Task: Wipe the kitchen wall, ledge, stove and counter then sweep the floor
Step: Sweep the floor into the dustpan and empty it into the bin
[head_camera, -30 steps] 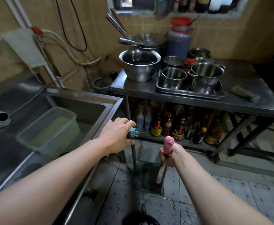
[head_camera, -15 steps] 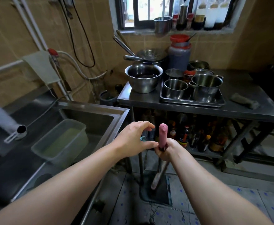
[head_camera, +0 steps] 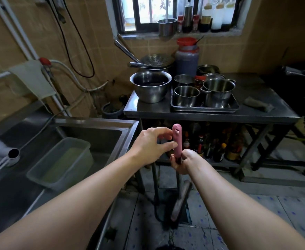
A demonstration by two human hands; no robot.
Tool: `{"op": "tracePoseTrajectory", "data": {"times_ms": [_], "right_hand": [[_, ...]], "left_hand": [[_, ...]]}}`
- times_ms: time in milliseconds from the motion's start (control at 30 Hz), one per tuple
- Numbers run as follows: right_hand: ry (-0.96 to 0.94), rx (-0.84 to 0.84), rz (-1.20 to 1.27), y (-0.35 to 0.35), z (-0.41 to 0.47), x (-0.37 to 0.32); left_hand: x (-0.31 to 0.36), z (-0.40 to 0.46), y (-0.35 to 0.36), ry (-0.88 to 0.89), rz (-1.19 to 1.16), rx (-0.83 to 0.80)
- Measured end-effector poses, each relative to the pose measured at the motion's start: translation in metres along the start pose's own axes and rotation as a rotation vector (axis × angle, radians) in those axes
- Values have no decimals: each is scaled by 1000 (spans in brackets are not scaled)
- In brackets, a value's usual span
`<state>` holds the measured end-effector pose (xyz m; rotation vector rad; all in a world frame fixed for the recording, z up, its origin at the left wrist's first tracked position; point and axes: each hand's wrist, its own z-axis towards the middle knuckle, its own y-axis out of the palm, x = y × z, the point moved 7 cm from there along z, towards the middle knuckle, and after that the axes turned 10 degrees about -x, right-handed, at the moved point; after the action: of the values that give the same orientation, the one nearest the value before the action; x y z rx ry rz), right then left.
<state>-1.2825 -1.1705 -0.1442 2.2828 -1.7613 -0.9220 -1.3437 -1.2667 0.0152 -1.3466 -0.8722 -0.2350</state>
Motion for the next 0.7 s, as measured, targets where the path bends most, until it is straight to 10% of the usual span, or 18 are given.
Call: {"op": "tracePoseTrajectory", "data": {"times_ms": [700], "right_hand": [[-33, -55, 27, -9, -24, -12]], "left_hand": [[38, 26, 5, 59, -114, 60]]}}
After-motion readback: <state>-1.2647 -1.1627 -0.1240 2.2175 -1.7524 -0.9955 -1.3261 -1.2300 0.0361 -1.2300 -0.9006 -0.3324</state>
